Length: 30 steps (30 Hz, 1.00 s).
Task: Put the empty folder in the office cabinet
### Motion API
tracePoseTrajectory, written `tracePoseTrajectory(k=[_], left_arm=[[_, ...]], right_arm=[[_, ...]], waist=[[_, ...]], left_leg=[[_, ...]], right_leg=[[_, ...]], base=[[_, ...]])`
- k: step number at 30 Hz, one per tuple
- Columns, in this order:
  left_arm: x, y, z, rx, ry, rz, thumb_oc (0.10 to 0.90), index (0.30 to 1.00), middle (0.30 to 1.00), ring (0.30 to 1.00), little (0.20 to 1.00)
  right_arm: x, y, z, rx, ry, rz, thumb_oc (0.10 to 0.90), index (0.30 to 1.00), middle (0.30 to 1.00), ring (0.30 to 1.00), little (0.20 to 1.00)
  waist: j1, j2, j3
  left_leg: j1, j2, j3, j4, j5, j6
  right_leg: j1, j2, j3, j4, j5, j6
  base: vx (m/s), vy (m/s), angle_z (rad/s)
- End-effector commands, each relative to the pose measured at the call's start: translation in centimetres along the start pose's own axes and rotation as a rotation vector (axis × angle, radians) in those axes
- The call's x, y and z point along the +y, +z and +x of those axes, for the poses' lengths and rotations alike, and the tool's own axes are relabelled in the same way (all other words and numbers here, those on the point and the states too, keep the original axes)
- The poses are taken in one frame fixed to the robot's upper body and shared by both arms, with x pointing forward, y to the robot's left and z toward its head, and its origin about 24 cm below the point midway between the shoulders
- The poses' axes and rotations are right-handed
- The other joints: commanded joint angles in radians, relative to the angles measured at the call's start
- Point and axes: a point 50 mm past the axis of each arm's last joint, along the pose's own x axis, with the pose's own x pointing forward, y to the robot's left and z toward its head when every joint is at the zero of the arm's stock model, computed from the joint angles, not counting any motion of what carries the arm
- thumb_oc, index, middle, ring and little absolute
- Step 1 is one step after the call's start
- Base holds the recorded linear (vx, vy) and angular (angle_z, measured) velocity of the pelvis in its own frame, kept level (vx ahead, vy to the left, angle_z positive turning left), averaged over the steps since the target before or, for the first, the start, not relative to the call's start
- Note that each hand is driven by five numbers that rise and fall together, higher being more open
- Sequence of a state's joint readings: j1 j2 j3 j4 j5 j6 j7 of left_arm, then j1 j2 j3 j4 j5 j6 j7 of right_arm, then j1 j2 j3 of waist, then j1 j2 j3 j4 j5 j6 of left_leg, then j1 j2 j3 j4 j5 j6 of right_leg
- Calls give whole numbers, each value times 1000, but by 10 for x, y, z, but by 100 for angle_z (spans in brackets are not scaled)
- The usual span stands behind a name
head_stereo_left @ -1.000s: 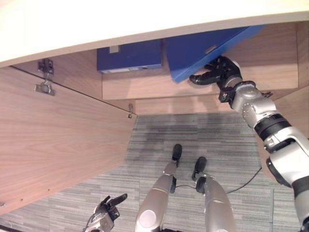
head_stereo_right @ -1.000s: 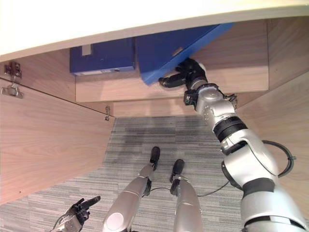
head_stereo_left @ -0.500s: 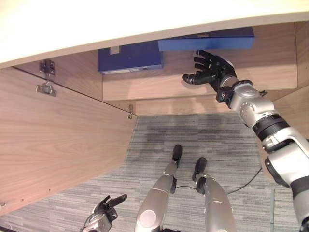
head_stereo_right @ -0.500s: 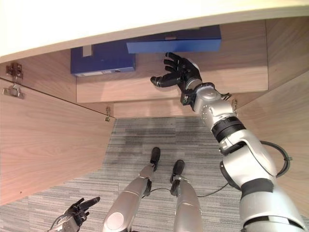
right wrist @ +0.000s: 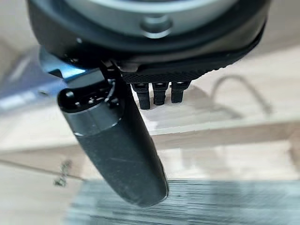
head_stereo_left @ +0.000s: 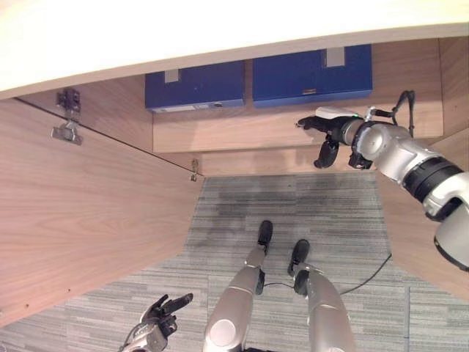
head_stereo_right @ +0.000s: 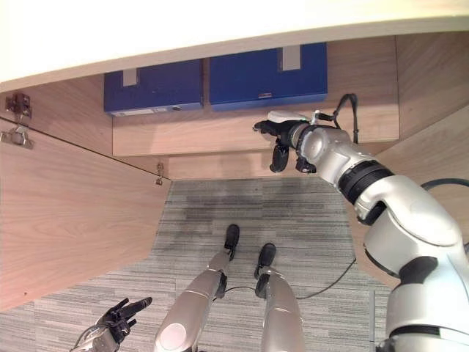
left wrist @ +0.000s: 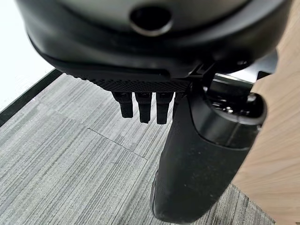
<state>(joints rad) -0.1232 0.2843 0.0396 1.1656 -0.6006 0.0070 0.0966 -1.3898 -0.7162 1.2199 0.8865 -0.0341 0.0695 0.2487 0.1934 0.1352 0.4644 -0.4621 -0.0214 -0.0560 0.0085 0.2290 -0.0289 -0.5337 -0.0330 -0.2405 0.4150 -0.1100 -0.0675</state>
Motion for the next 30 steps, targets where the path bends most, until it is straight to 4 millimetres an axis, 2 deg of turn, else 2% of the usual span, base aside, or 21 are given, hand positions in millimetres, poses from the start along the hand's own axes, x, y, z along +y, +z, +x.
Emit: tracePoseTrajectory(k=[1,2,3,7,12,16,20,24,25,26,27,30], left_arm=[[55,-1,-4,27,148,96,800,900,900,900,900],[55,-1,-4,27,148,96,800,900,900,900,900],[46,-2,-3,29,113,109,800,900,900,900,900],[43,-3,-2,26,109,95,800,900,900,900,900],[33,-2,-1,21,82,113,800,900,900,900,900],[36,2,-1,9,101,112,800,900,900,900,900],[34,4,-1,7,92,132,800,900,900,900,900],[33,-2,-1,36,78,153,800,900,900,900,900],[34,-4,-1,50,78,161,800,900,900,900,900],[34,-4,-1,50,78,162,800,900,900,900,900],[35,-7,-1,61,78,164,800,900,900,900,900],[35,-21,-3,97,84,163,800,900,900,900,900]], right_arm=[[-8,-18,0,142,28,-76,800,900,900,900,900],[-8,-18,0,142,28,-76,800,900,900,900,900],[-2,-11,3,119,40,-61,800,900,900,900,900],[3,-2,5,72,34,9,800,900,900,900,900],[2,-1,7,62,-9,47,800,900,900,900,900],[27,-2,11,58,41,116,800,900,900,900,900],[59,-15,11,95,132,136,800,900,900,900,900],[102,-24,8,122,246,197,800,900,900,900,900],[123,-23,6,114,303,245,800,900,900,900,900],[123,-23,6,115,303,245,800,900,900,900,900],[134,-19,4,94,330,272,800,900,900,900,900],[165,-6,-3,5,395,439,800,900,900,900,900]], waist=[[25,-52,35],[25,-52,35],[25,-47,41],[25,-45,46],[22,-44,49],[22,-56,30],[18,-78,-5],[10,-111,-56],[4,-130,-82],[4,-131,-84],[3,-140,-99],[1,-167,-141]], left_leg=[[59,-20,14,-35,-70,-19],[59,-20,14,-35,-70,-19],[53,-20,18,-43,-64,-22],[51,-22,19,-47,-60,-23],[50,-24,25,-41,-62,-24],[74,-24,27,-29,-73,-24],[112,-21,29,2,-102,-24],[158,-15,39,69,-157,-18],[181,-19,43,118,-193,-16],[178,-20,43,117,-191,-16],[191,-24,39,144,-216,-14],[247,-61,-52,225,-278,-16]], right_leg=[[140,-4,50,-308,122,108],[140,-4,50,-308,122,108],[134,-2,52,-316,129,108],[135,0,52,-323,133,108],[138,1,55,-327,137,110],[173,1,52,-328,128,108],[234,-1,50,-340,124,108],[311,-3,56,-363,122,112],[348,-3,69,-369,119,115],[345,-3,68,-370,121,115],[361,-2,79,-371,117,117],[400,5,136,-364,115,126]], base=[[0,0,0],[-29,4,-5],[-24,5,-5],[-14,-5,-5],[-24,1,-6],[-16,-26,1],[-17,-62,5],[-3,-25,12],[0,0,0],[-1,46,-13],[-5,63,-27],[12,140,-36]])
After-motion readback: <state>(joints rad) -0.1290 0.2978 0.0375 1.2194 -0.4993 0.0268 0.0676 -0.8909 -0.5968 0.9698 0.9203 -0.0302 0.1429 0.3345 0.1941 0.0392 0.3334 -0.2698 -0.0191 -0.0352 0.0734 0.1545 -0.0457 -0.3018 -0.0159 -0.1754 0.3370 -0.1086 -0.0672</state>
